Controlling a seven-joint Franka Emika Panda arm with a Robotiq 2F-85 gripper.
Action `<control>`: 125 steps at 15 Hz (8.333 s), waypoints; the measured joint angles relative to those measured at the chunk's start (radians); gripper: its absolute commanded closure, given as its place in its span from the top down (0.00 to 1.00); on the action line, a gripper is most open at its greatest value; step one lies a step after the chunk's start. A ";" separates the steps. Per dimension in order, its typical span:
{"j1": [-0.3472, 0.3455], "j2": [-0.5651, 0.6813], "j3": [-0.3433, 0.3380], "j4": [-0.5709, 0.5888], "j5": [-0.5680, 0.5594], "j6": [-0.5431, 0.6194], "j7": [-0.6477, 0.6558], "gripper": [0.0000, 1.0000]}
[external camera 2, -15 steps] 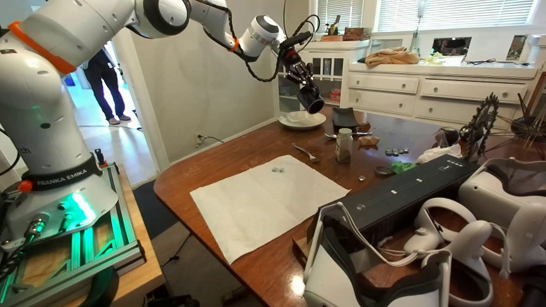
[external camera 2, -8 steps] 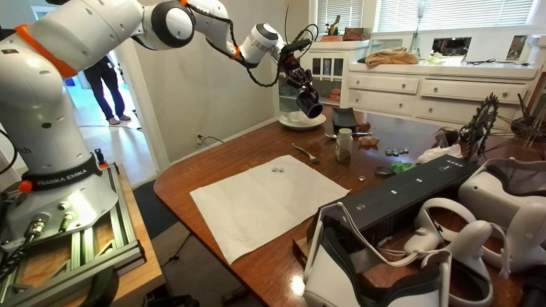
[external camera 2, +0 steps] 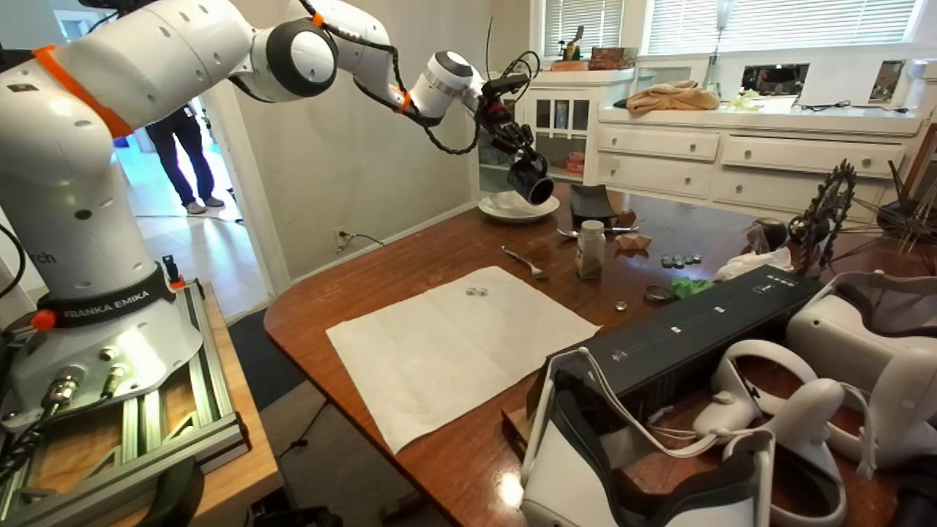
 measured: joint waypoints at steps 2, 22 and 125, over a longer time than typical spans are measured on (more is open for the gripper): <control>0.006 0.017 -0.001 0.020 -0.001 -0.004 -0.012 0.20; 0.050 0.072 -0.026 0.077 -0.025 -0.046 -0.110 0.05; 0.082 0.180 -0.041 0.289 -0.077 -0.358 -0.055 0.05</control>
